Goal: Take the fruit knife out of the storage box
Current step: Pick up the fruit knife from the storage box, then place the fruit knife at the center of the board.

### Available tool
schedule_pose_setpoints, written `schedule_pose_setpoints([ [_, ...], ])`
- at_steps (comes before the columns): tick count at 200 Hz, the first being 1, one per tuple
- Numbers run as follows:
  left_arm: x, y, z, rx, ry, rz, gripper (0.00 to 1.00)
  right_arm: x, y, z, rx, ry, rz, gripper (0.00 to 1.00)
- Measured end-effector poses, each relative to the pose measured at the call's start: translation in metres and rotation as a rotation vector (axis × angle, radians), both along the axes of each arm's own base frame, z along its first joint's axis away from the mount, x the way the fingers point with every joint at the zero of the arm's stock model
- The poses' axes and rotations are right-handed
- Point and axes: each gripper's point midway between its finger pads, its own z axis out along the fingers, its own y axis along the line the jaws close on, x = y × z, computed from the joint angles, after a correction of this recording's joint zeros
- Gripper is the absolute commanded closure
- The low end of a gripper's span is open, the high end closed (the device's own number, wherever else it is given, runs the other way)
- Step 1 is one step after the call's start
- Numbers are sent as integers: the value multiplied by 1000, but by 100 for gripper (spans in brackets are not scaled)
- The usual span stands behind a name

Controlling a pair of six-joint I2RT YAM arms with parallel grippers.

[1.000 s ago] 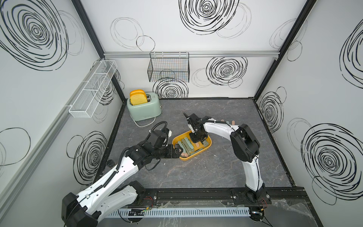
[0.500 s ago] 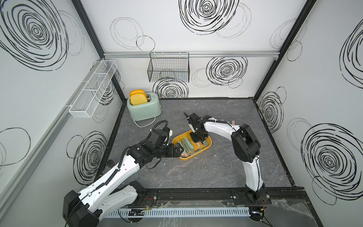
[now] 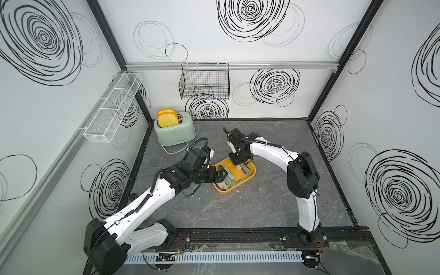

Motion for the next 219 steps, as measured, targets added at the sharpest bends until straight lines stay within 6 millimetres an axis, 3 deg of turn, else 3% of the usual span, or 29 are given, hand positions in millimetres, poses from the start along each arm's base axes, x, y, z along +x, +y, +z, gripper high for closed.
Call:
schedule_pose_setpoints([
  [32, 16, -13, 5, -17, -11, -5, 2, 24, -17, 19, 30, -33, -57, 86],
  [100, 56, -46, 3, -55, -23, -16, 2, 83, -115, 20, 29, -52, -285, 85],
  [141, 77, -76, -4, -75, -17, -42, 2, 102, -159, -1, 9, -38, -364, 85],
  [183, 95, -108, -2, -96, -23, -83, 2, 111, -178, -47, -31, 27, -380, 85],
  [219, 102, -116, 3, -107, -31, -95, 2, 114, -185, -77, -58, 74, -380, 84],
])
